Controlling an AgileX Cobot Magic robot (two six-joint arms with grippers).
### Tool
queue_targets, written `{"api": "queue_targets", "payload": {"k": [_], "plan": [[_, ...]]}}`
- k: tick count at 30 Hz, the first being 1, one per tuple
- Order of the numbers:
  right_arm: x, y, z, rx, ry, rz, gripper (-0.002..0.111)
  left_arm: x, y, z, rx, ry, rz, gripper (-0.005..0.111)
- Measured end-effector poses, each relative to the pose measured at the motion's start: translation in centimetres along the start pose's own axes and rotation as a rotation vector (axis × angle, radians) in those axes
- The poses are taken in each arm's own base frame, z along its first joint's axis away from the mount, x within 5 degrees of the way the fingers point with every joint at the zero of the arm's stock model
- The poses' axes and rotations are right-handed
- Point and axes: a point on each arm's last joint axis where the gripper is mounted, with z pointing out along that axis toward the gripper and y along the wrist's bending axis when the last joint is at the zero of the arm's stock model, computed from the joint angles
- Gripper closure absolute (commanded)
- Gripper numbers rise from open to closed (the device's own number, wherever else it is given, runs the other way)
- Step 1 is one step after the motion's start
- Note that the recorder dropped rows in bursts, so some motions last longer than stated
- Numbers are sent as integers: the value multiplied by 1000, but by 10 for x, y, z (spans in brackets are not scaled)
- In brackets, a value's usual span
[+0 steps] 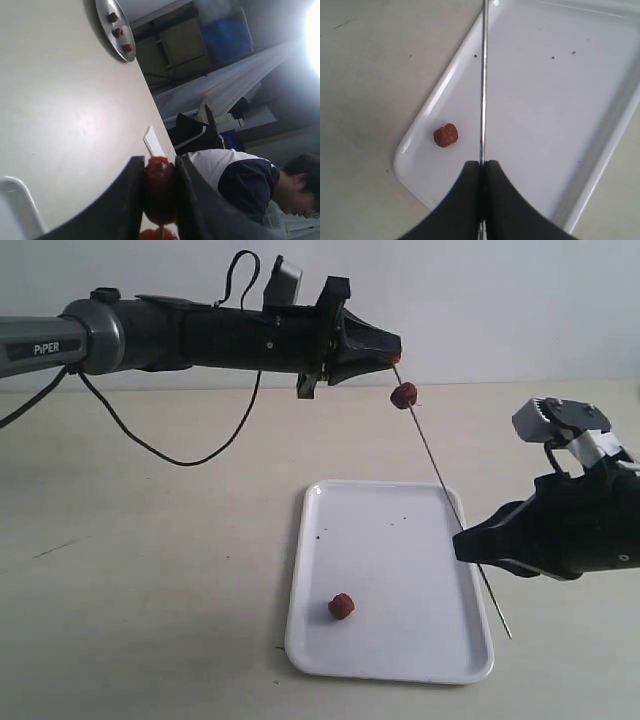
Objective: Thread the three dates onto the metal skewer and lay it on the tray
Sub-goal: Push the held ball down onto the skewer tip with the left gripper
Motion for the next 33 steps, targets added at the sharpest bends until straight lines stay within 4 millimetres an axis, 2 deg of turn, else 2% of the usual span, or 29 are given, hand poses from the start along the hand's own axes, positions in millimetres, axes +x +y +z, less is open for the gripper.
{"api": "queue_targets", "payload": {"k": [33], "plan": [[-10,-5,-1,50,-109,46,108,29,-19,34,62,129,76,84]]}}
